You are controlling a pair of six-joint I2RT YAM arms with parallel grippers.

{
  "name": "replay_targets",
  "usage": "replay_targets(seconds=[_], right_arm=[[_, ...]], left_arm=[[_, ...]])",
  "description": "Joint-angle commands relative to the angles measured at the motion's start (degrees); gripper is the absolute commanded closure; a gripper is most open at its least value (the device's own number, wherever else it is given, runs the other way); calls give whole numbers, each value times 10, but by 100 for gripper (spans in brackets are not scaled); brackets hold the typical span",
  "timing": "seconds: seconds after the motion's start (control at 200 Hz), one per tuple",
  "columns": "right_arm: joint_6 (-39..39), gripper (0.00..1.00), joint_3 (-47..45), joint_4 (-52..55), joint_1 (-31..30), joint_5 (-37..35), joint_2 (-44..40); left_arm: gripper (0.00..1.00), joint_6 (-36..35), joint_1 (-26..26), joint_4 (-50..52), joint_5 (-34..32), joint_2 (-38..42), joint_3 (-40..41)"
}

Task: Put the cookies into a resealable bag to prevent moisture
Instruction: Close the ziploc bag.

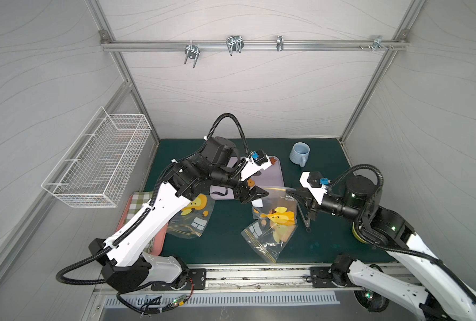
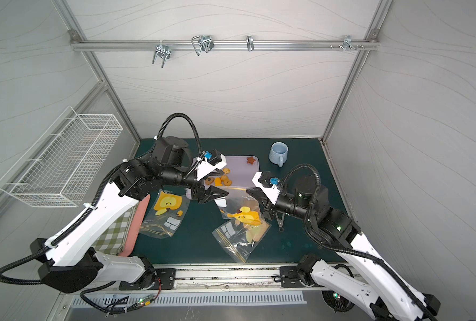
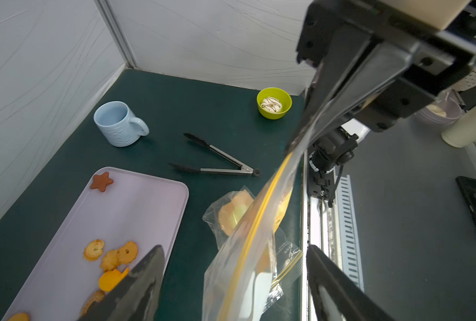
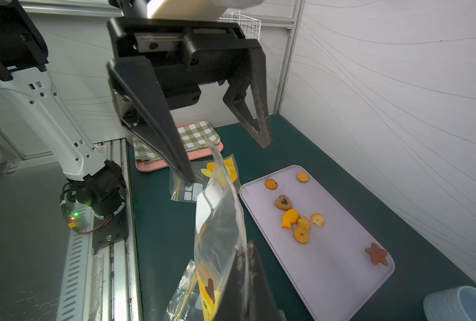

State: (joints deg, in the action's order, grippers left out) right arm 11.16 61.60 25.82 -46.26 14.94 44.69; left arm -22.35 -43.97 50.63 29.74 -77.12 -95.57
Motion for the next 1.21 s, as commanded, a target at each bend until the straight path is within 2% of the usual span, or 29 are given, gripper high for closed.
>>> replay_targets(seconds=[0.0,0.235,0.365,0.465,0.57,0.685,0.74,0.845,0.865,0.905,0.97,0.985,1.015,1.04,1.07,1.145,1.185,1.2], right_arm=[[-10,100,21,-34,3,56,18],[-13,100,24,-45,2,92,33],[-31,100,24,-45,2,92,30],[-31,100,26,-42,2,95,31],[-29,100,27,-37,2,92,33],[-27,100,26,-33,2,91,35],[-26,100,26,-33,1,87,32],[-24,100,21,-35,1,63,18],[-23,100,20,-35,1,56,14],[-21,100,15,-35,2,46,6],[-21,100,13,-29,2,33,-3],[-21,100,13,-27,2,31,-5],[-21,100,14,-21,2,28,-7],[-21,100,15,-16,2,26,-9],[-12,100,16,-11,2,24,-11],[-2,100,15,-7,2,16,-19],[-2,100,14,-4,2,11,-23],[-1,100,14,-3,2,10,-24]], left_arm=[[26,-17,-24,8,23,-15,-28],[46,-23,-41,17,16,-36,-39],[51,-24,-44,18,18,-39,-38],[69,-25,-44,19,16,-43,-39],[100,-24,-45,18,11,-42,-38],[100,-24,-46,17,8,-39,-36],[81,-22,-46,15,2,-38,-36],[78,-23,-46,13,-13,-33,-29],[81,-23,-46,13,-15,-32,-28],[100,-26,-46,13,-18,-30,-25],[100,-26,-46,12,-25,-27,-21],[94,-25,-46,10,-26,-26,-19],[74,-26,-46,9,-29,-24,-17],[68,-26,-46,7,-31,-23,-17],[74,-26,-46,8,-33,-23,-16],[100,-28,-46,9,-37,-23,-14],[100,-26,-46,6,-44,-23,-14],[94,-23,-46,4,-47,-22,-13]])
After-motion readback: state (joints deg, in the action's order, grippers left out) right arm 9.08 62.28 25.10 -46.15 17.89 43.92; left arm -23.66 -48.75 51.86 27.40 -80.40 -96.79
